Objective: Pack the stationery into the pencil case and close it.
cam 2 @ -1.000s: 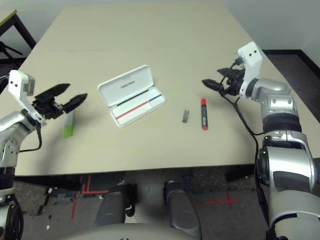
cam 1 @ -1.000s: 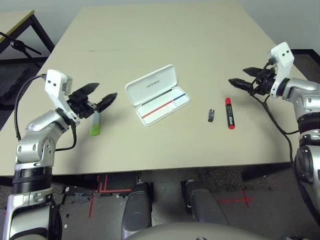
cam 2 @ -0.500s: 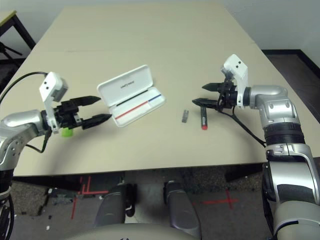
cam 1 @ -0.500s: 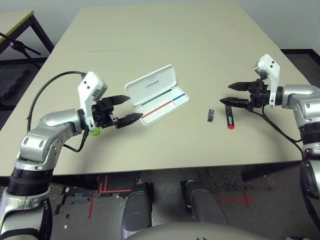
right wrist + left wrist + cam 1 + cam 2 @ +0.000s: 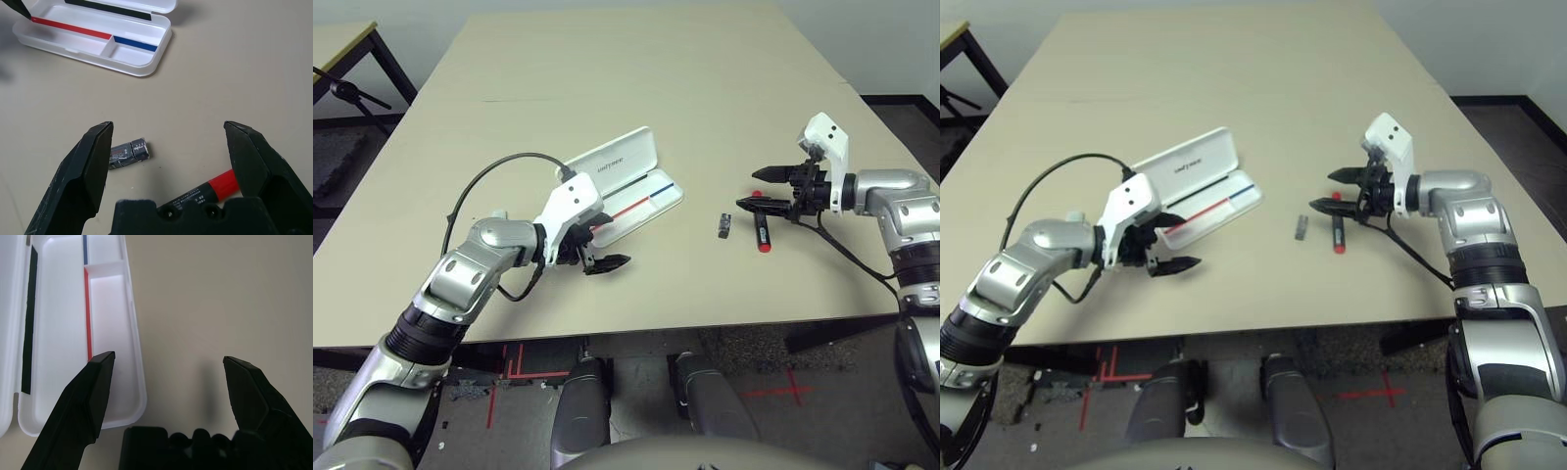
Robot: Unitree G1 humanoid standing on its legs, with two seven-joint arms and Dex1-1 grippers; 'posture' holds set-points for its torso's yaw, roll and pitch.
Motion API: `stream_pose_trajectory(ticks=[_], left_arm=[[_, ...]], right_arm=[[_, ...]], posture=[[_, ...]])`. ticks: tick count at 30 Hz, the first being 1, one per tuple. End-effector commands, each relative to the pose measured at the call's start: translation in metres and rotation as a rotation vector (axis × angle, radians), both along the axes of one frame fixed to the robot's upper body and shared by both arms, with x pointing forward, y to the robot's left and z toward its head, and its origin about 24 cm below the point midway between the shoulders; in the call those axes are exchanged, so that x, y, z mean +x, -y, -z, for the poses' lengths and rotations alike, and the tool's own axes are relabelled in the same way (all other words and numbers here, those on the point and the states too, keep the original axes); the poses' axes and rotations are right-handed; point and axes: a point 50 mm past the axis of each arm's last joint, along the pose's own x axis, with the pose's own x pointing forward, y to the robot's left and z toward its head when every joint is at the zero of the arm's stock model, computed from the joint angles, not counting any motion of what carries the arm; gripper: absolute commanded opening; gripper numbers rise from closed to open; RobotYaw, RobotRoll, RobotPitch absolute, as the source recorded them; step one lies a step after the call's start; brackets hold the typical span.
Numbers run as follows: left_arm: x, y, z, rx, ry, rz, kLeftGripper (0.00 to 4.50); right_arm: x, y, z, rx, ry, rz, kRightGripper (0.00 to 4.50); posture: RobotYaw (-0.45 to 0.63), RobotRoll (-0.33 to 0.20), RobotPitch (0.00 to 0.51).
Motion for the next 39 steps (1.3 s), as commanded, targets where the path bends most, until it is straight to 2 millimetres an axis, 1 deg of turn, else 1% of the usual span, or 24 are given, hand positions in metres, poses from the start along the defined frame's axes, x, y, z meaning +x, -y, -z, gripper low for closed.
stream_pose_trajectory(ticks=[1, 16, 19, 20, 29, 36, 39], left_arm=[[0.002, 0.001, 0.007, 0.039, -0.015, 0.005, 4.47], [0.002, -0.001, 0.017, 0.052, -0.115, -0.007, 4.47], [0.002, 0.002, 0.018, 0.036, -0.123, 0.0, 3.89], [0.002, 0.002, 0.018, 0.034, -0.125, 0.002, 3.56], [0.006, 0.006, 0.018, 0.027, -0.139, 0.014, 0.05], [0.01, 0.005, 0.011, 0.071, -0.065, 0.053, 0.02], [0.003, 0.003, 0.008, 0.098, -0.02, 0.142, 0.02]], right_arm=[[-0.001, -0.003, 0.002, -0.009, 0.008, -0.012, 4.5], [-0.003, -0.002, 0.005, -0.014, 0.013, -0.003, 4.5], [-0.003, -0.003, 0.005, -0.01, 0.01, -0.003, 4.5], [-0.003, -0.003, 0.005, -0.008, 0.009, -0.002, 4.5], [-0.006, -0.003, 0.007, -0.003, 0.005, 0.004, 4.5], [-0.009, -0.005, 0.007, 0.004, -0.005, -0.004, 4.5], [-0.011, -0.005, 0.005, 0.018, -0.02, -0.025, 4.5]], posture=[[-0.09, 0.0, 0.124], [-0.11, 0.0, 0.132], [-0.11, 0.0, 0.136], [-0.11, 0.0, 0.139], [-0.12, 0.0, 0.146], [-0.12, 0.0, 0.147], [-0.12, 0.0, 0.147]])
